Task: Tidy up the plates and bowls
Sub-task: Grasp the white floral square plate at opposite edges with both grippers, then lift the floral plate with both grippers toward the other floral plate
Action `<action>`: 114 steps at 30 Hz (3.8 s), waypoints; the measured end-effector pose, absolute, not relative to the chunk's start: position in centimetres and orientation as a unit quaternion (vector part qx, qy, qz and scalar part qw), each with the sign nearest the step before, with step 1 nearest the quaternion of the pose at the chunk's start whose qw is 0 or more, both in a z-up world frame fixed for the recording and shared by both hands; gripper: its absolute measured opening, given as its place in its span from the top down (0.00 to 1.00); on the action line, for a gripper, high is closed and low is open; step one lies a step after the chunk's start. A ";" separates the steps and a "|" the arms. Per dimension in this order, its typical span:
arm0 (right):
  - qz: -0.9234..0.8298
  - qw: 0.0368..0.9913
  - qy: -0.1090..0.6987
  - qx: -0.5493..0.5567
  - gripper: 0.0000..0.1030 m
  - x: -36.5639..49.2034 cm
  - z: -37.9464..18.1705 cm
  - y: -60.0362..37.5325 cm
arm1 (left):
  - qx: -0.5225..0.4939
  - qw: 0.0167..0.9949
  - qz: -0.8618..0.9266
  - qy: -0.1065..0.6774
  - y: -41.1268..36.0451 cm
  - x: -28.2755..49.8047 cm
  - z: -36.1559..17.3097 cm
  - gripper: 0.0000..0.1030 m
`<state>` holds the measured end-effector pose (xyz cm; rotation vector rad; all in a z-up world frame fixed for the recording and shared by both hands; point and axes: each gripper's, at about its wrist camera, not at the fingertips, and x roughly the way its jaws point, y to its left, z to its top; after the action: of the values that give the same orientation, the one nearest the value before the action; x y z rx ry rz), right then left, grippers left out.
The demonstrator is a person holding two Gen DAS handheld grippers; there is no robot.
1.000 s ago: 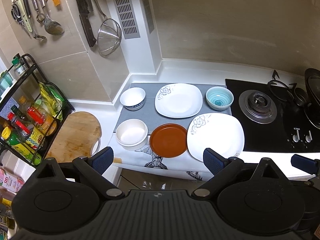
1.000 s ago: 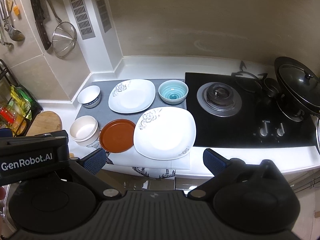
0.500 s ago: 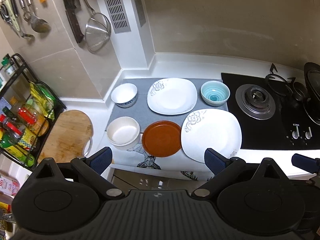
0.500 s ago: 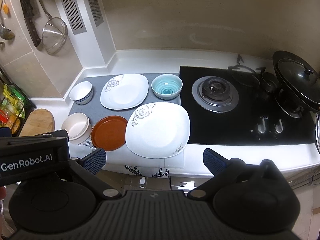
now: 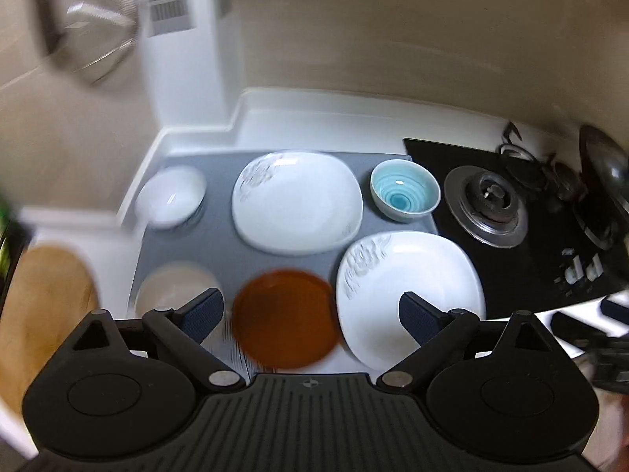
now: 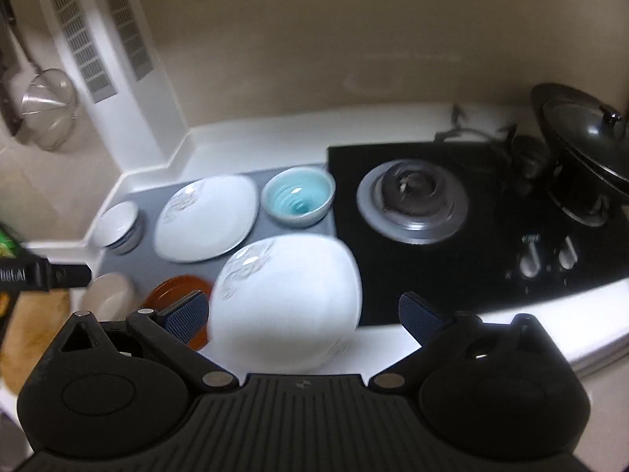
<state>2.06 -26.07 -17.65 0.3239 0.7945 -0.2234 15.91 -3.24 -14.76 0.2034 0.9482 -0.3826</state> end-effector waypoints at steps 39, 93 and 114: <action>-0.134 0.712 0.367 0.583 0.75 3.8 -39.9 -34.1 | 0.119 0.638 -0.320 0.690 -14.4 34.6 -36.5 0.68; -0.080 0.721 0.315 0.612 0.87 1.2 -40.4 -33.7 | 0.046 0.638 -0.353 0.683 -11.6 34.1 -36.0 0.84; -0.121 0.739 0.377 0.545 0.82 2.2 -41.0 -32.6 | 0.230 0.674 -0.350 0.608 -15.6 28.0 -34.6 0.56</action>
<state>2.19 -32.56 -41.01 1.1969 0.8267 -0.2653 28.02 -15.59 -34.64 0.5186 1.3691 -0.7870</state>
